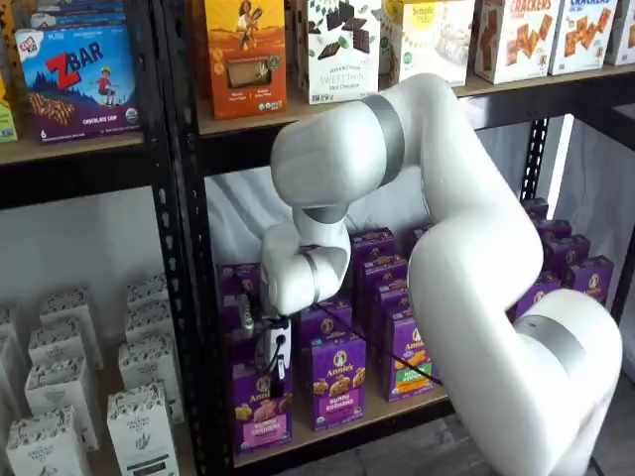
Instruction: Pick up the purple box with a pink patch in the middle, on the bottom shelf, the first box from the left
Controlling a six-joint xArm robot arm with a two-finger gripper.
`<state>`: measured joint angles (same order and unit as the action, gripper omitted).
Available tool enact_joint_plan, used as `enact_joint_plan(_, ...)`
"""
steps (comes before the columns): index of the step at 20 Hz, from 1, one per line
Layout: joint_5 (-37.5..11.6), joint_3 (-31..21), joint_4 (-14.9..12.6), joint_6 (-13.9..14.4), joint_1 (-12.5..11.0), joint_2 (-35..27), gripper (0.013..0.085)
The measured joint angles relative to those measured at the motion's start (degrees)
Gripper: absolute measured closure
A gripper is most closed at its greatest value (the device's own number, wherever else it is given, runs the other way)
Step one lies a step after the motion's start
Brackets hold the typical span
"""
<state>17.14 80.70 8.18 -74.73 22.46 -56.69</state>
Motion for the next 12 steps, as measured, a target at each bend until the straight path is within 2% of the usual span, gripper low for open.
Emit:
enact_joint_plan(1, 0.0, 0.0, -0.1, 0.1, 0.0, 0.0, 0.0250)
enact_joint_plan(3, 0.1, -0.1, -0.3, 0.4, 0.1, 0.0, 0.0330)
enact_joint_plan(7, -0.2, -0.2, -1.0, 1.1, 0.2, 0.0, 0.0330)
enact_joint_plan(11, -0.3, -0.3, -0.4, 0.5, 0.2, 0.1, 0.0330)
enact_joint_plan(12, -0.3, -0.4, -0.1, 0.3, 0.2, 0.1, 0.0370)
